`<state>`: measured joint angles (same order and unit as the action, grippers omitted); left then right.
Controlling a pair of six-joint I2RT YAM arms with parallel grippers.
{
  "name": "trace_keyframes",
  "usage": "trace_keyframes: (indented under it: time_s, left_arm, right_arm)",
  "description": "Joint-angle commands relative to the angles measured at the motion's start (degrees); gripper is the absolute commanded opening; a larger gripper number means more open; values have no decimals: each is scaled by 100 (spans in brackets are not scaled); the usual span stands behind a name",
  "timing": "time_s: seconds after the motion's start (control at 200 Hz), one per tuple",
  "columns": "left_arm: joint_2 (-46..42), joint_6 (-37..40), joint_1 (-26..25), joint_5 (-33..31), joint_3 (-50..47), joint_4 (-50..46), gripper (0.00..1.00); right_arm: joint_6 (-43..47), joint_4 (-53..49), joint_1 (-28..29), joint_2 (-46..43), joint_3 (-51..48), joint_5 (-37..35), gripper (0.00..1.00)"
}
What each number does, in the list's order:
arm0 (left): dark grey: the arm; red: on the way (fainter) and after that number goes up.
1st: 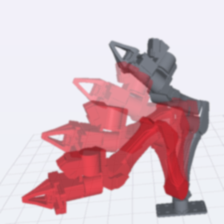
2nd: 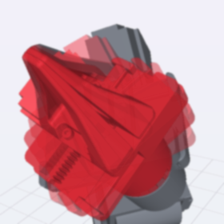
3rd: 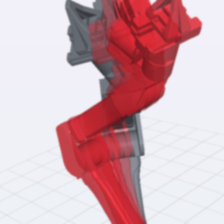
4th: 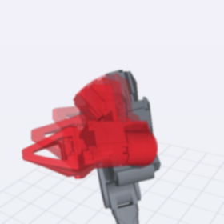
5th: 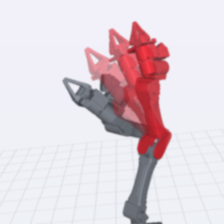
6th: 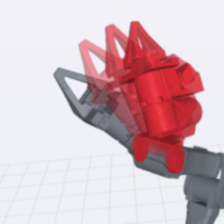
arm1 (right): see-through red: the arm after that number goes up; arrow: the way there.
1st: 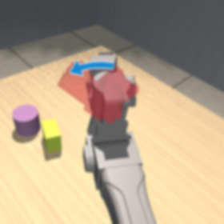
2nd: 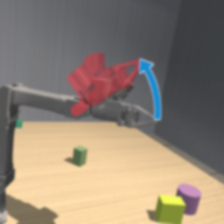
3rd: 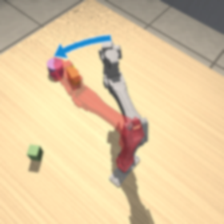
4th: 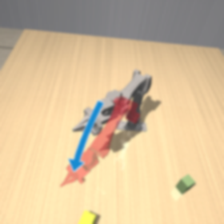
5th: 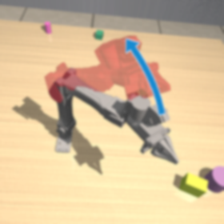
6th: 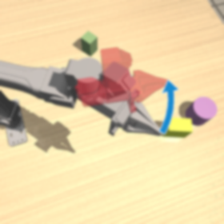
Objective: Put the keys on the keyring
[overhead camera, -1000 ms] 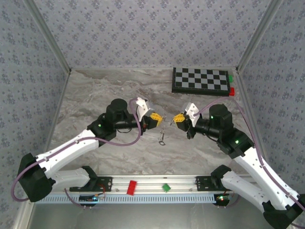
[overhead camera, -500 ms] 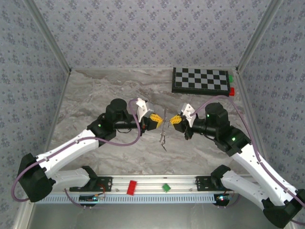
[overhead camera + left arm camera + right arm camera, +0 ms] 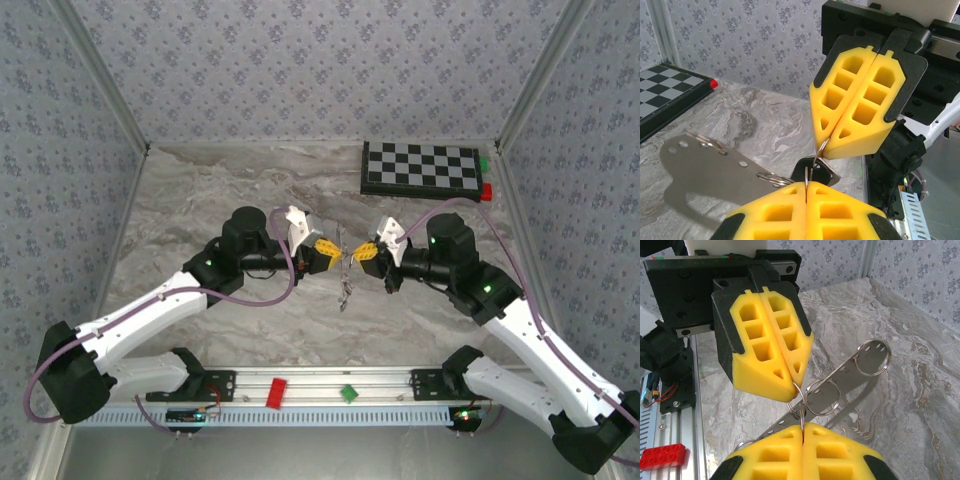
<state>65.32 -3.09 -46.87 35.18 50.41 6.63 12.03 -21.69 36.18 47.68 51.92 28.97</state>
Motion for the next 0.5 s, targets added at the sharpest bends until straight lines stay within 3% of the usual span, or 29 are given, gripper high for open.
trace_keyframes:
  time_s: [0.0,0.495]
  left_arm:
    - [-72,22,26,161,43,266,0]
    - [-72,10,23,226,52,268,0]
  right_arm:
    - [89,-24,56,19,200,58,0]
    - [115,-21,96,20,169,-41,0]
